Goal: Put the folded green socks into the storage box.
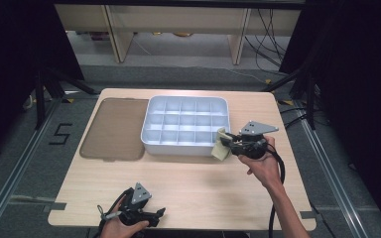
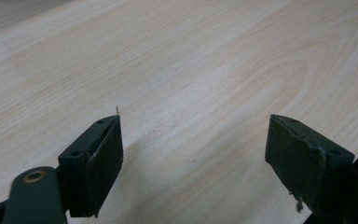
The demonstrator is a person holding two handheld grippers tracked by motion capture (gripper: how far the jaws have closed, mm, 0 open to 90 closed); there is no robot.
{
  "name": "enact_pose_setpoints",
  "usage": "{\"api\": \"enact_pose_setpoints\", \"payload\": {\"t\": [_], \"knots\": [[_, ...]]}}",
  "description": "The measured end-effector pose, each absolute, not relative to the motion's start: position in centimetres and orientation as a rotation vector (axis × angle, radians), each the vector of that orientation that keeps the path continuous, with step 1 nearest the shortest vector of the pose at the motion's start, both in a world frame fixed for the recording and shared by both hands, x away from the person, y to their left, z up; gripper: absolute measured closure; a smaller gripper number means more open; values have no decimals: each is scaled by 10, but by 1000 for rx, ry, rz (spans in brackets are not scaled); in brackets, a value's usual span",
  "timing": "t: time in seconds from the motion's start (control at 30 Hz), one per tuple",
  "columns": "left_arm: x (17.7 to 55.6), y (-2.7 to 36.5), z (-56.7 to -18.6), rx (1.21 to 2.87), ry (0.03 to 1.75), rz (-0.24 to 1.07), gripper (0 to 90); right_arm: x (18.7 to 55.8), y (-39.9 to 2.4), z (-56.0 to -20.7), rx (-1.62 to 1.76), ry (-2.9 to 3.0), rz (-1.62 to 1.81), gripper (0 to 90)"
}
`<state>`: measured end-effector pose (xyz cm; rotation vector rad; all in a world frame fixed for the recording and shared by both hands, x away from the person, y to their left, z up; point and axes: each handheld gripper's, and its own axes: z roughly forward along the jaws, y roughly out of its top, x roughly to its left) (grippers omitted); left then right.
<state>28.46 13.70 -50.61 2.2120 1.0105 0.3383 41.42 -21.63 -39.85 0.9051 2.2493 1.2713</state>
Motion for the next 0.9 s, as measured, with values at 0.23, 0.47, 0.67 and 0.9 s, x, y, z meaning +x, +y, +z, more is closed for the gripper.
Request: {"api": "enact_pose_setpoints", "payload": {"t": [0.23, 0.47, 0.67, 0.9], "knots": [[285, 137, -506, 2217, 1007, 345, 188, 428, -217, -391, 941, 2252, 1227, 738], [284, 137, -506, 2218, 1002, 348, 188, 441, -217, -384, 963, 2250, 1190, 738], [284, 137, -506, 2216, 996, 354, 189, 452, -216, -383, 953, 2249, 1160, 738], [284, 137, -505, 2216, 997, 349, 189, 464, -212, -389, 975, 2251, 1112, 738]]}}
